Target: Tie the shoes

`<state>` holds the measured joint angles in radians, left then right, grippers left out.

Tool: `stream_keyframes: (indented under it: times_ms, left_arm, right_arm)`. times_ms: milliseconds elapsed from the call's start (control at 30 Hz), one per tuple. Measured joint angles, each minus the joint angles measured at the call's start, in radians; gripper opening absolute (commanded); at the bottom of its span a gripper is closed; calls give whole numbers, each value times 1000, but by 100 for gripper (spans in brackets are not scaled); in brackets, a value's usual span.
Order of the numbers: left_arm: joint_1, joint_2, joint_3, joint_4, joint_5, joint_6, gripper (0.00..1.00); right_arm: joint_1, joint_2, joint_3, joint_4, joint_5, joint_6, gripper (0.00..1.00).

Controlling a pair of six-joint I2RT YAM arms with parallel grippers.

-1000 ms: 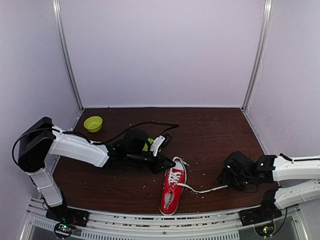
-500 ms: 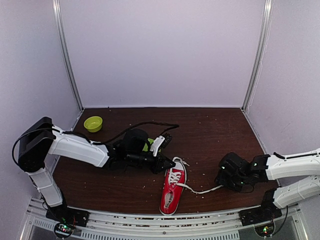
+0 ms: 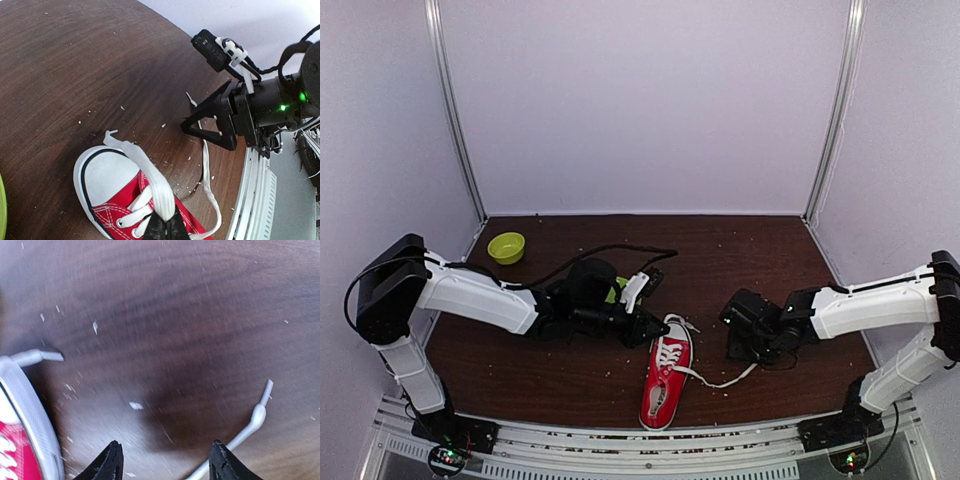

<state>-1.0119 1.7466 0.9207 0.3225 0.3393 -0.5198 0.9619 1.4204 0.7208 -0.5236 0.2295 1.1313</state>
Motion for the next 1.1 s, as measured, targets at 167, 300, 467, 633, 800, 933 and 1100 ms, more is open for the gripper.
stream_keyframes:
  times_ms: [167,300,467,633,800,933,1100]
  left_arm:
    - [0,0,0,-2,1,0,0]
    - [0,0,0,-2,5,0,0]
    - [0,0,0,-2,6,0,0]
    - [0,0,0,-2,5,0,0]
    - [0,0,0,-2,5,0,0]
    - [0,0,0,-2,6,0,0]
    - [0,0,0,-2,20,0,0]
  right_arm:
    - [79,18,31,-143,54,21,59]
    - [105,14,32,-217,67,52,59]
    - [103,7,11,-209,56,74,54]
    - [101,23,1,-186,33,77,53]
    - [98,47,0,-163,16,77,53]
    - [97,49,-21,-136,2,87,44]
    - [86,24,-54,-78,-5,99,5]
